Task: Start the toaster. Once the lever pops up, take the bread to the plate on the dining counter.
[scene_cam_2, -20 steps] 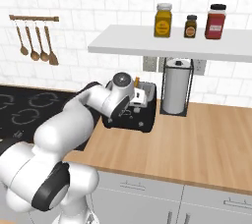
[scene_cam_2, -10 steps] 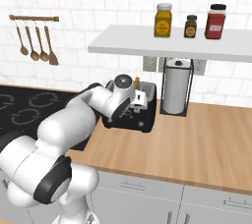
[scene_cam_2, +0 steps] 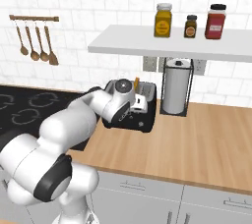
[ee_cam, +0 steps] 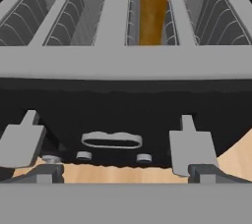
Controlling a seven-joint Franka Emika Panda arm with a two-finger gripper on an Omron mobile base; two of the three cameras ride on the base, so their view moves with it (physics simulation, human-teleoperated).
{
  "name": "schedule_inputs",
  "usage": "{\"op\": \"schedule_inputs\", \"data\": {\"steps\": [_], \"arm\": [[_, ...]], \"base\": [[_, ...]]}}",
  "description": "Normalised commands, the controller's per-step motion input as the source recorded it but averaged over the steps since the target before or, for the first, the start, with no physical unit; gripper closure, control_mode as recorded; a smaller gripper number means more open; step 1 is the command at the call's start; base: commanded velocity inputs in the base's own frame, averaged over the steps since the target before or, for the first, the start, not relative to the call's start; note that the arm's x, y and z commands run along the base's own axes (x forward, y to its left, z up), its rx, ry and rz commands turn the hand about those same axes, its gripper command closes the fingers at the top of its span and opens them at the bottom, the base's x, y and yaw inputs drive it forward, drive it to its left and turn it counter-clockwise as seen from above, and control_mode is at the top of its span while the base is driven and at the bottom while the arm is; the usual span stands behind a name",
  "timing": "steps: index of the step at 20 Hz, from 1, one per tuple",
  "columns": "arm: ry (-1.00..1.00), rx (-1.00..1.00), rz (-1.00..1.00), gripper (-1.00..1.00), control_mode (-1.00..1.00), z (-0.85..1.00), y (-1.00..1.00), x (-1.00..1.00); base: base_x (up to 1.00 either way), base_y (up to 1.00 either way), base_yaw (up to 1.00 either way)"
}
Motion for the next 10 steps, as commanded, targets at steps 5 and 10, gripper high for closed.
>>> {"op": "schedule_inputs", "data": {"steps": [5, 10], "arm": [[0.00, 0.00, 0.00, -1.00, -1.00, -0.13, 0.00, 0.00], [0.00, 0.00, 0.00, -1.00, -1.00, -0.22, 0.00, 0.00]], "base": [[0.00, 0.00, 0.00], [0.00, 0.00, 0.00]]}}
